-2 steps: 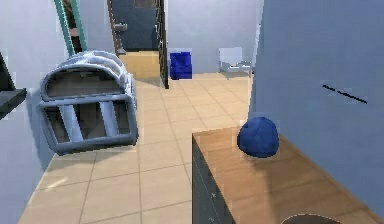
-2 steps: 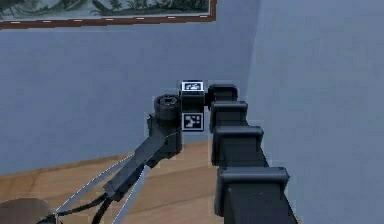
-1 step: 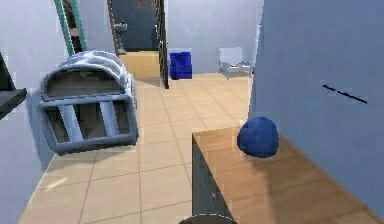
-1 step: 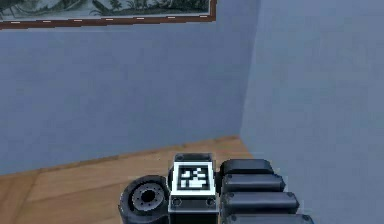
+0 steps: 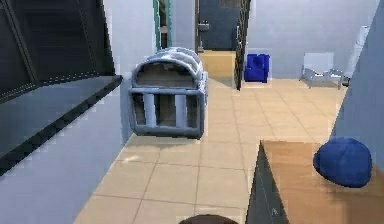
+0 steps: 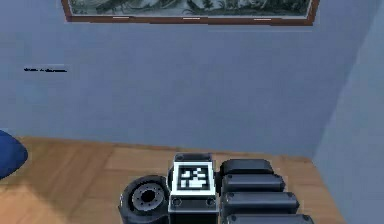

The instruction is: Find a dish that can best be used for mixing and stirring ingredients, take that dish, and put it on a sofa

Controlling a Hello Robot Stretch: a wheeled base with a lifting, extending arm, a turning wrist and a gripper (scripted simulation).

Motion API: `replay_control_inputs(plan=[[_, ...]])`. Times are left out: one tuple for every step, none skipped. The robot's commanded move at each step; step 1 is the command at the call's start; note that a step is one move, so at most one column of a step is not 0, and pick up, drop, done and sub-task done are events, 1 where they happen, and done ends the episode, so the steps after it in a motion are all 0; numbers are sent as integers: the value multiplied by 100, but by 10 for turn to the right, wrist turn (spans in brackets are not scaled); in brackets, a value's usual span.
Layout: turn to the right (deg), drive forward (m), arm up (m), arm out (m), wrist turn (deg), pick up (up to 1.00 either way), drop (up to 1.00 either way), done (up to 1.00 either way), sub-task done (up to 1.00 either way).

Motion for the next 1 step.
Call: replay_control_inputs(plan=[[0,100,0,0,0,0,0,0,0]])
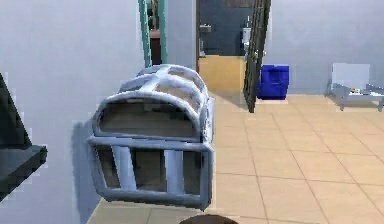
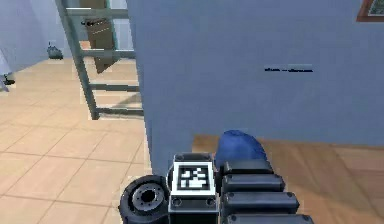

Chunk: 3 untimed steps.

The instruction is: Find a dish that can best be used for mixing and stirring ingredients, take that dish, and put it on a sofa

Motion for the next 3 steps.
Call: replay_control_inputs(plan=[[-300,0,0,0,0,0,0,0,0],[0,5,0,0,0,0,0,0,0],[450,0,0,0,0,0,0,0,0]])
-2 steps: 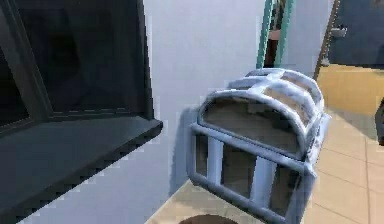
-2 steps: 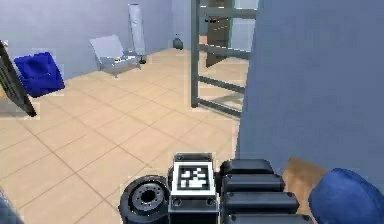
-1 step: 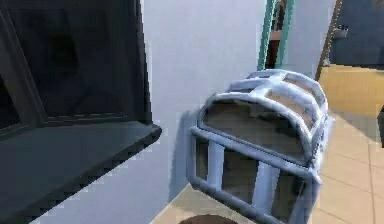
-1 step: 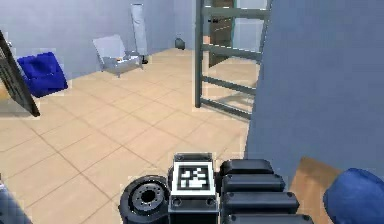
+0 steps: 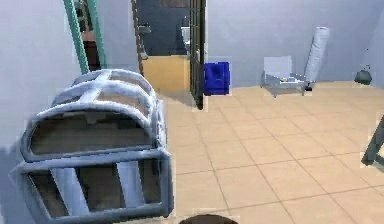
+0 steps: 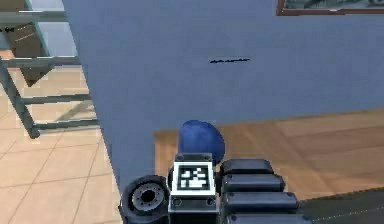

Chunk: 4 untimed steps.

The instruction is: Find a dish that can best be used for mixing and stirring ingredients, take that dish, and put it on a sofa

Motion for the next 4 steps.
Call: replay_control_inputs(plan=[[360,0,0,0,0,0,0,0,0],[0,100,0,0,0,0,0,0,0],[0,100,0,0,0,0,0,0,0],[0,60,0,0,0,0,0,0,0]])
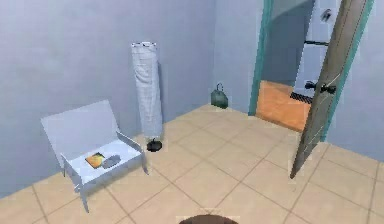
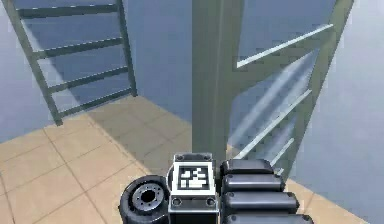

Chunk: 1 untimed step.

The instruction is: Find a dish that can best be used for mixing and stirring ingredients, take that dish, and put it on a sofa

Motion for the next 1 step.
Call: replay_control_inputs(plan=[[150,0,0,0,0,0,0,0,0]])
